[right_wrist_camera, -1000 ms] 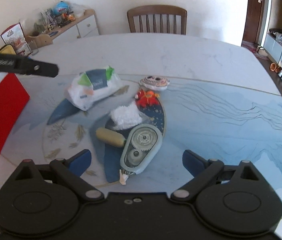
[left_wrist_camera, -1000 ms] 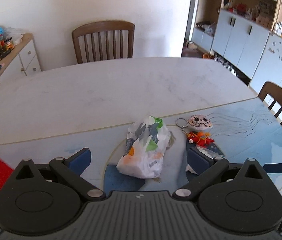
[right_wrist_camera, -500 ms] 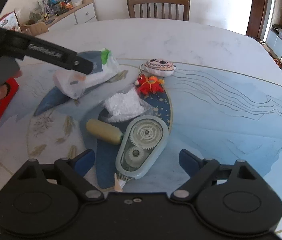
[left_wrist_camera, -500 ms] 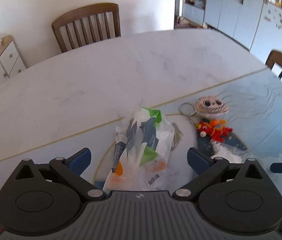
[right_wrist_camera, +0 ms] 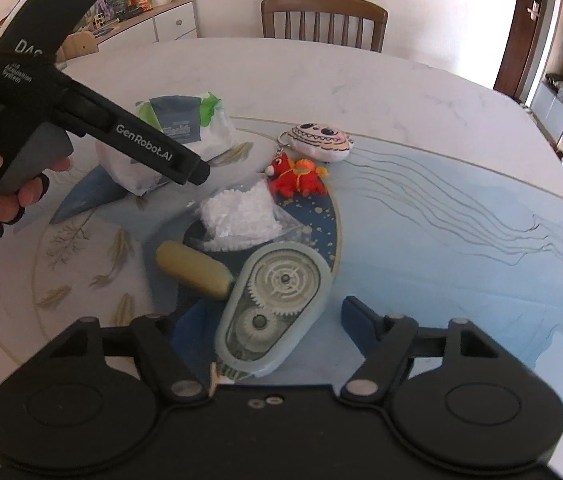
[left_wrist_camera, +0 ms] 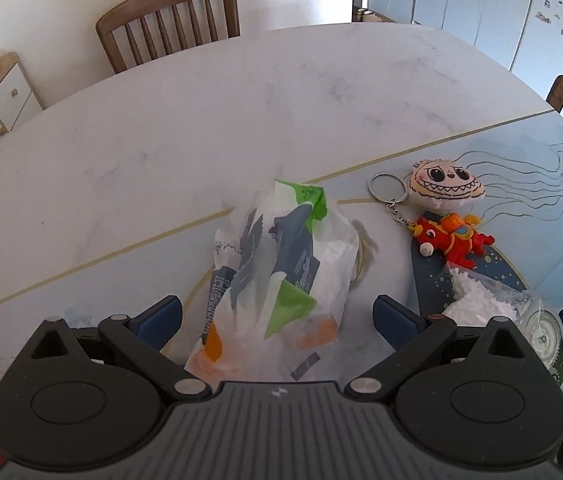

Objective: Organize objects
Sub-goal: 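Grasp the white plastic bag with the left gripper while the right gripper grasps the gear tape dispenser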

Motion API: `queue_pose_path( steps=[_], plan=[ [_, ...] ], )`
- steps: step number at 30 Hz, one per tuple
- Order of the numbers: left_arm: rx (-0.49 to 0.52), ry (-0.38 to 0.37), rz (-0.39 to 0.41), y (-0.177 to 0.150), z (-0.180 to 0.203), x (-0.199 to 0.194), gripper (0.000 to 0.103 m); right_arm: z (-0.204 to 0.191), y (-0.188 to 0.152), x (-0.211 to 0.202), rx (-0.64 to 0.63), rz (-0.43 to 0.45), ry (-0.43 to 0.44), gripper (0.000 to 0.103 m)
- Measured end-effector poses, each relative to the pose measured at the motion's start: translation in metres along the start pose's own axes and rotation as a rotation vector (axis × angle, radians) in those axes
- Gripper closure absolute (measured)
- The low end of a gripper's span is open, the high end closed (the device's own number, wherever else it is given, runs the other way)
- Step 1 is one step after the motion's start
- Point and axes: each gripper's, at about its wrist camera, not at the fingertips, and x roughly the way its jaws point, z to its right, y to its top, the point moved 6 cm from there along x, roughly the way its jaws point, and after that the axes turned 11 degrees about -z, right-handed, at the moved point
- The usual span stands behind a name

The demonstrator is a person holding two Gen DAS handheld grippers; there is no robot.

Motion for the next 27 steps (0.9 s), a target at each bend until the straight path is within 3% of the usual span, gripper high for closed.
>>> queue_pose_path(
  steps=[7,14,20,27],
  plan=[
    [-0.037,-0.023,0.006,-0.001,-0.003,0.000,0.010,0.003,-0.001,-0.001,-0.010,0.017,-0.011,0.044],
    [-0.044,-0.043,0.007,-0.002,-0.001,-0.006,0.038,0.011,-0.002,-0.003,0.020,0.029,-0.009,0.057],
    [-0.039,-0.027,-0.001,-0.007,0.004,-0.016,0.056,0.020,-0.003,-0.007,0.070,0.032,0.001,0.058],
    [-0.075,-0.049,0.013,-0.018,0.003,-0.034,0.058,0.026,-0.005,-0.023,0.132,0.060,0.015,0.059]
  ],
)
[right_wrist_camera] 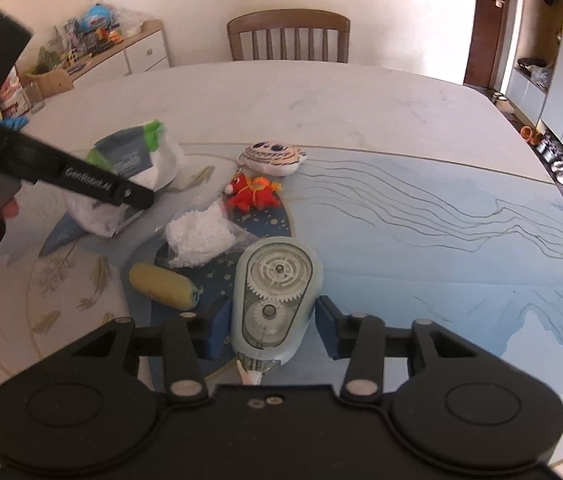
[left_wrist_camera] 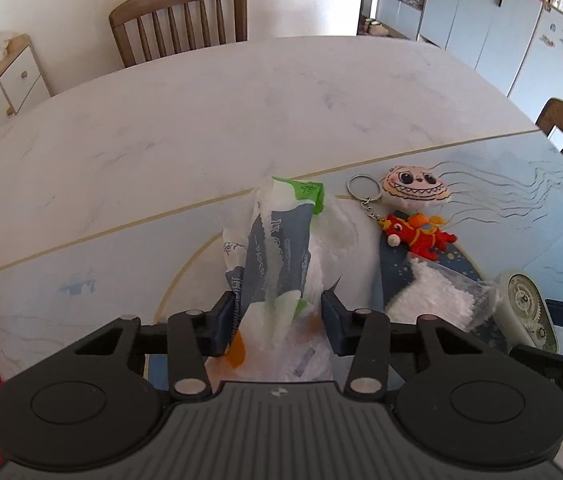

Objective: Organize objects
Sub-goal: 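Carry the white bag and tape dispenser with both grippers into the cardboard box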

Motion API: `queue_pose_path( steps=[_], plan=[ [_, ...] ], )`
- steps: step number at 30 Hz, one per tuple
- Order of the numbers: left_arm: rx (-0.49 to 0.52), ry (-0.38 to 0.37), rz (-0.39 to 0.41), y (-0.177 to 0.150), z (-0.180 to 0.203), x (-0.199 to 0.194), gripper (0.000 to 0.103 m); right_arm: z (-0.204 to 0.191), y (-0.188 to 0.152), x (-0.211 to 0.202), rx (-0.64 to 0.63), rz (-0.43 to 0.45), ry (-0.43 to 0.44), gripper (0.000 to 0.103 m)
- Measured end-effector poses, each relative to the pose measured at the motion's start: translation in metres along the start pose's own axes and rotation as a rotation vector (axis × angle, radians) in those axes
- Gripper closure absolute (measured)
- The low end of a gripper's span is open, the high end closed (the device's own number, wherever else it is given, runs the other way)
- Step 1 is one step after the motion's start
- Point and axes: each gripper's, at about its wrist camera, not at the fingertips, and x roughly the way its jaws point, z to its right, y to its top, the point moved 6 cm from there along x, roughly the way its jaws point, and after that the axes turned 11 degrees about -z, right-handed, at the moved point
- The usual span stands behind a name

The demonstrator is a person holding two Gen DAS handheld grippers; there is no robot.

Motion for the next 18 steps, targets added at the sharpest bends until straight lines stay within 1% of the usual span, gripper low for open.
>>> queue_pose_path(
  steps=[7,11,16,18],
  plan=[
    [-0.037,-0.030,0.014,-0.014,-0.005,-0.032,0.059,0.001,0.000,-0.026,0.028,0.038,0.015,0.059],
    [-0.055,-0.052,0.030,-0.024,-0.008,-0.053,0.058,-0.005,0.001,-0.043,0.035,0.053,0.037,0.058],
    [-0.080,-0.063,0.044,-0.037,-0.016,-0.082,0.058,-0.029,0.008,-0.066,0.003,0.075,0.064,0.058],
    [-0.099,-0.055,0.045,-0.044,-0.023,-0.094,0.058,-0.042,0.012,-0.075,-0.021,0.082,0.080,0.059]
  ],
)
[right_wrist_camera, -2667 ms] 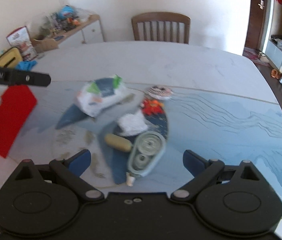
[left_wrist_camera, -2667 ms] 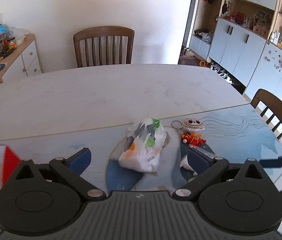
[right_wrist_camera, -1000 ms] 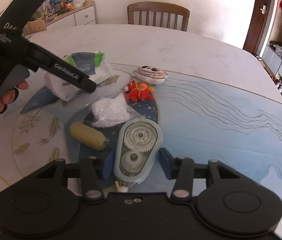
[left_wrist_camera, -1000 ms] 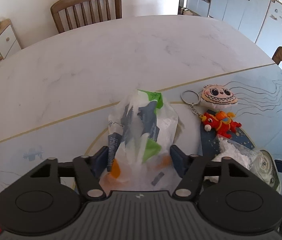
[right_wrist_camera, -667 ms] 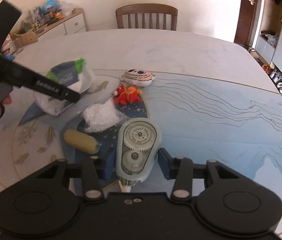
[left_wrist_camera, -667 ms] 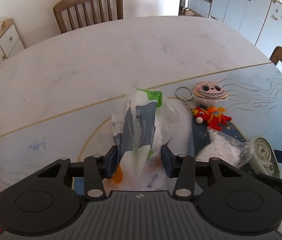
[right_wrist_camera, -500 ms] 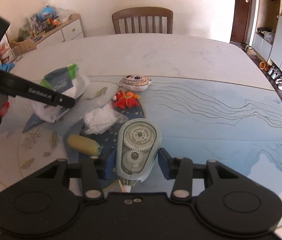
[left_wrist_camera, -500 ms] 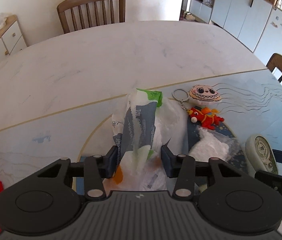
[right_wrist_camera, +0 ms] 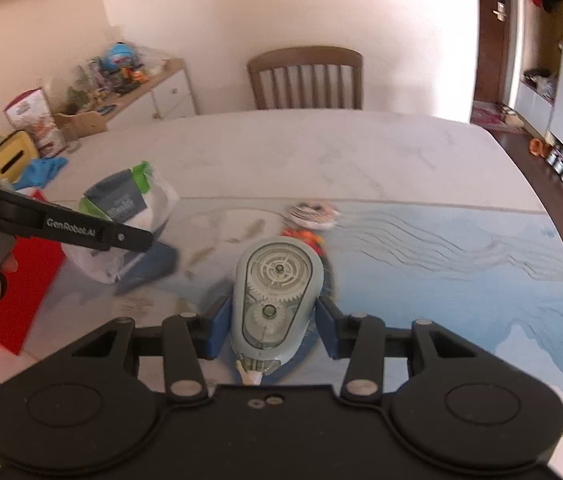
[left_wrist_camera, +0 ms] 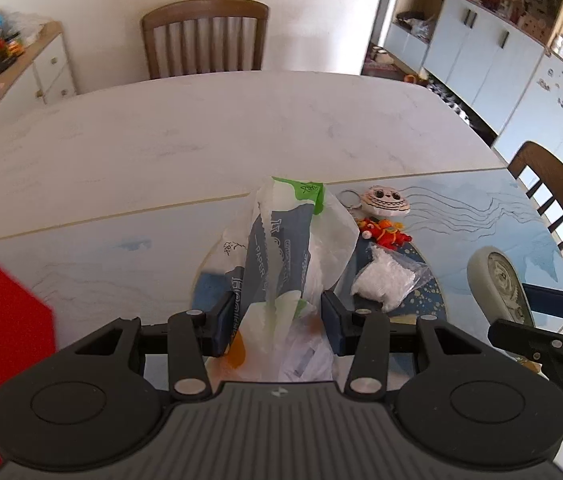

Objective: Organize objects
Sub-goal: 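Carry the white bag and tape dispenser with both grippers into the cardboard box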

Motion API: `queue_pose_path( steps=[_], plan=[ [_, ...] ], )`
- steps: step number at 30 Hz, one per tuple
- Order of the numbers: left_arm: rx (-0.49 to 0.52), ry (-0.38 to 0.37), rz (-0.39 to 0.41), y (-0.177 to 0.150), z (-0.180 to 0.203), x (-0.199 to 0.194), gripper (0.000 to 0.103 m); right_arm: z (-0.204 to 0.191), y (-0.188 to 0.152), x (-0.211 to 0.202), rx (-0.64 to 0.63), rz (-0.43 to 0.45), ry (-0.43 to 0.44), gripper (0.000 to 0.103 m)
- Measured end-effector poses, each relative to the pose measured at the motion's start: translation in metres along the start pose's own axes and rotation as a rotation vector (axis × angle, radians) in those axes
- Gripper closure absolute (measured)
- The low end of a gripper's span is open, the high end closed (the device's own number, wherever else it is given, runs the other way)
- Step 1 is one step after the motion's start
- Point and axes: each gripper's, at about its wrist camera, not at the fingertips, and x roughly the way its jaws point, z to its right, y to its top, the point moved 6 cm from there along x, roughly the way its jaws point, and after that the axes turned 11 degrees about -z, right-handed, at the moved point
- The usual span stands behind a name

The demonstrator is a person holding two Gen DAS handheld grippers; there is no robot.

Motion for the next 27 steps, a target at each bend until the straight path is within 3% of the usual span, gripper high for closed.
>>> queue_pose_path(
  steps=[11,27],
  plan=[
    [-0.123,0.016,0.028,-0.032,-0.060,-0.065,0.058,-0.083,0.029,-0.020,-0.124,0.030,0.095,0.059],
    [-0.281,0.091,0.044,-0.082,-0.170,-0.119,0.058,-0.202,0.048,-0.015,-0.278,0.021,0.212,0.058]
  ],
)
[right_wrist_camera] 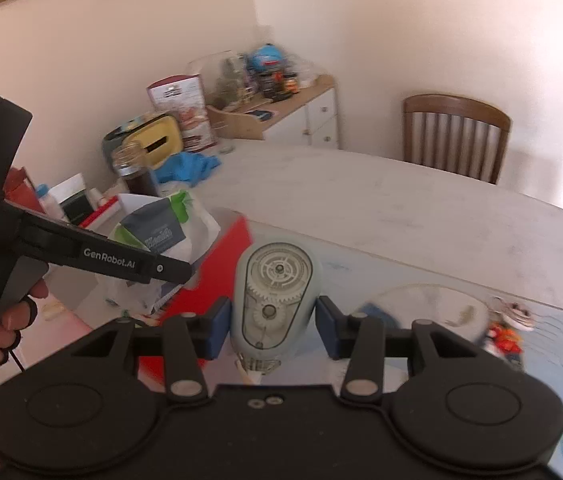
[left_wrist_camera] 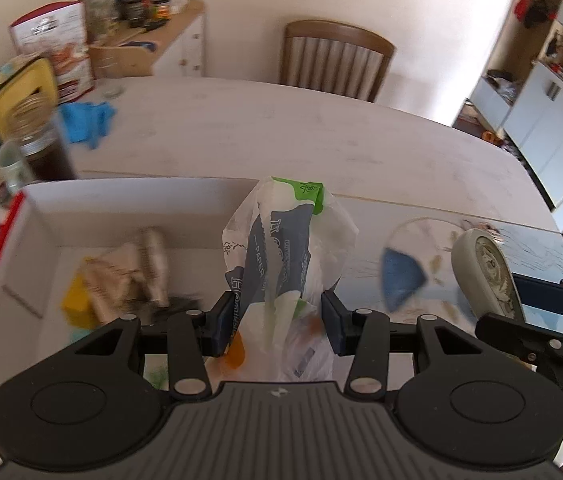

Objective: Organize objects
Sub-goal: 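Carry the white bag and tape dispenser with both grippers into the cardboard box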

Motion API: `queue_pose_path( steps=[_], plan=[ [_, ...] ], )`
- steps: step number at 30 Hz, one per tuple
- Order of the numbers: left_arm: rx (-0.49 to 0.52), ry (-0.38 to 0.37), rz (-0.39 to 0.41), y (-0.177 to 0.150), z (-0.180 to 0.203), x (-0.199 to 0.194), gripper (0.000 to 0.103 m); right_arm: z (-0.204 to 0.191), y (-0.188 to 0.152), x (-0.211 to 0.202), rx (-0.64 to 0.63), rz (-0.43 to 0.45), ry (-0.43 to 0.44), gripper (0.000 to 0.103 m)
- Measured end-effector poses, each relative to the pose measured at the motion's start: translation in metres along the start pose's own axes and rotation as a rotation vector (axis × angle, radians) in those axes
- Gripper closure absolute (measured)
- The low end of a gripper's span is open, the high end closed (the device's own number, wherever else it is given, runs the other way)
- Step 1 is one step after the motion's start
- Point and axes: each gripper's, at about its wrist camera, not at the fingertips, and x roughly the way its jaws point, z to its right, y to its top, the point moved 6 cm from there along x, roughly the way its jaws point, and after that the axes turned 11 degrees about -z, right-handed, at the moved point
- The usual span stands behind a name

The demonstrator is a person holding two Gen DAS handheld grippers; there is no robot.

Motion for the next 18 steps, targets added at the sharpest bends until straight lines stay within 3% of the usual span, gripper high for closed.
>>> queue_pose_path(
  steps=[12,18],
  plan=[
    [-0.082,0.080,-0.002,-0.011,-0.084,-0.011,0.058,-0.065,0.029,0.036,-0.102,-0.020,0.044,0.058],
    [-0.092,0.117,-0.046,-0.017,-0.116,0.002,0.057,-0.087,0.041,0.067,-0.143,-0.049,0.032,0.058]
  ],
)
